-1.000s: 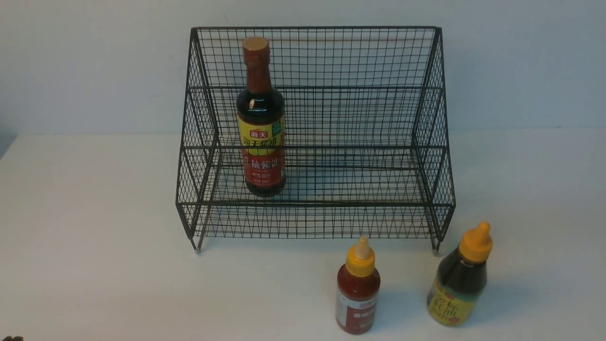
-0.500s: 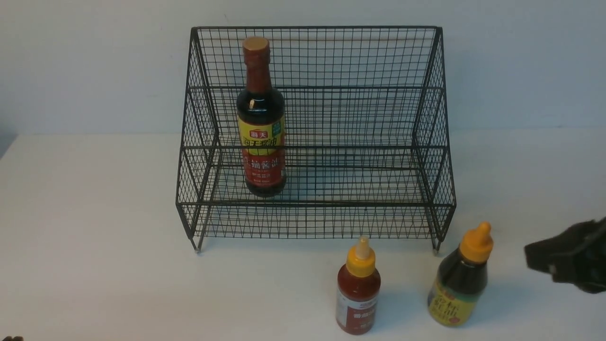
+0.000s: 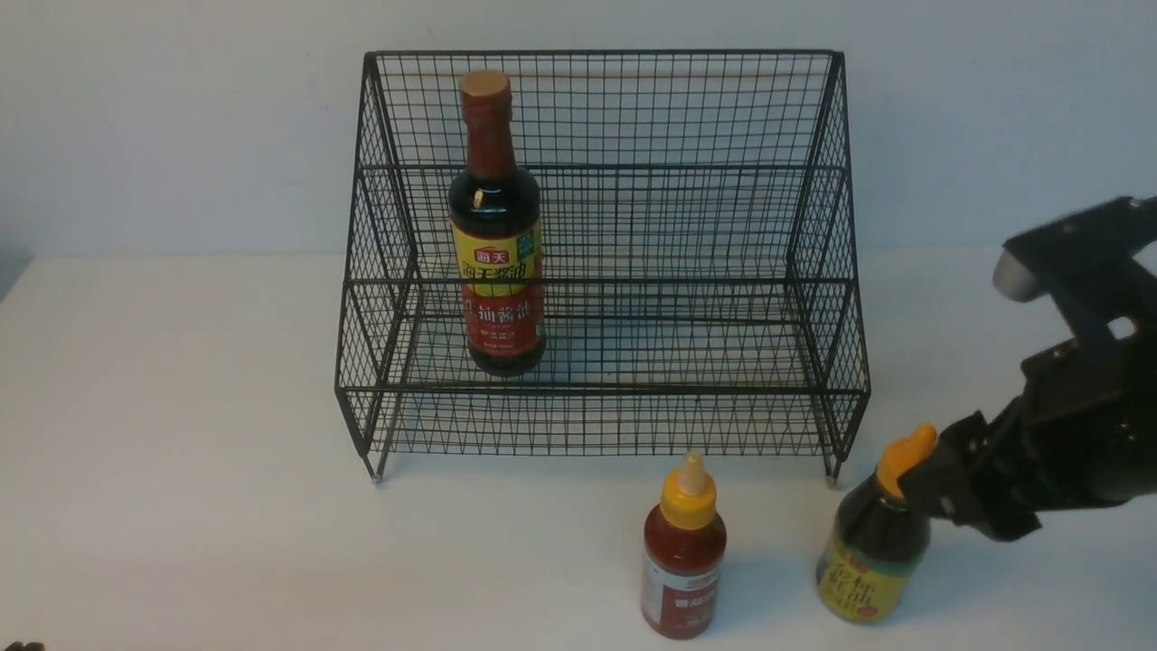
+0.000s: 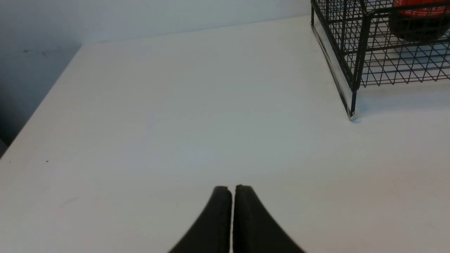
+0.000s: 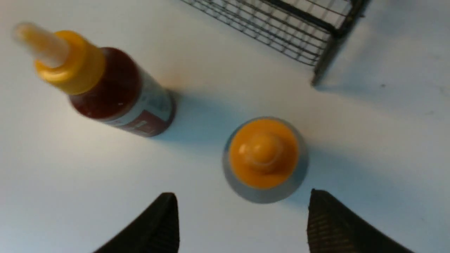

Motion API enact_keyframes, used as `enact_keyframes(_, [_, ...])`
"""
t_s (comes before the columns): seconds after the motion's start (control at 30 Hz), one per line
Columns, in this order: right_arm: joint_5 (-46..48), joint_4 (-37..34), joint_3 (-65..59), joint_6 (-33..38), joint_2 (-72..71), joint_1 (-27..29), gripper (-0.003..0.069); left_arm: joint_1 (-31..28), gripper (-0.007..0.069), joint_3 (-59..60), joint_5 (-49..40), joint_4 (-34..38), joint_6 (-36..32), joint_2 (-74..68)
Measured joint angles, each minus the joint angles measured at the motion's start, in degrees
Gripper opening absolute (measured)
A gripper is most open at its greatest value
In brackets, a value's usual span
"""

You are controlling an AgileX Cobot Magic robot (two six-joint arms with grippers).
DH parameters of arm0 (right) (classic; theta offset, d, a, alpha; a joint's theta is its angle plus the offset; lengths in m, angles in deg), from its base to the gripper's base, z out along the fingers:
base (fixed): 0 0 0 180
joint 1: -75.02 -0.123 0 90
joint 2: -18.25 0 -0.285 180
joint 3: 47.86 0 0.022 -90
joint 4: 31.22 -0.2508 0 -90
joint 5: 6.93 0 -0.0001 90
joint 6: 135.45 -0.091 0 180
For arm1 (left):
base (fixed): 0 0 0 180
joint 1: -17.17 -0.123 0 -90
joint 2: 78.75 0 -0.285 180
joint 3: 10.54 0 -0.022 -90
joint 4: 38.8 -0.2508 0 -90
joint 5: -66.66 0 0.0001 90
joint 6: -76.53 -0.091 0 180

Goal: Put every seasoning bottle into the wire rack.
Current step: Use the right arm to grab the condiment bottle closest to it, then use the right arm to put the condiment bottle back on the shelf

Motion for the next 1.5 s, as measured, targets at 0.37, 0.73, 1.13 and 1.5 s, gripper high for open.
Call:
enact_keyframes(0.37, [-4.71, -0.98, 0.0, -1.43, 8.14, -0.07, 0.0452, 0.0, -0.0005, 0.0, 0.0, 0.0, 0.0, 0.0])
enact_keyframes(0.73, [7.55, -2.28, 4.47, -0.56, 8.43, -0.08, 0.0304, 0.0, -0.0005, 0.0, 0.0, 0.0, 0.0, 0.0])
enact_keyframes(1.13, [20.54, -3.4, 23.32, -0.52, 2.94, -0.08, 0.0304, 0.0, -0.0005, 0.0, 0.0, 0.0, 0.0, 0.0])
enact_keyframes(1.5, [15.12, -3.79, 31.53, 1.6, 10.94, -0.08, 0.0304, 0.0, -0.0005, 0.0, 0.0, 0.0, 0.0, 0.0])
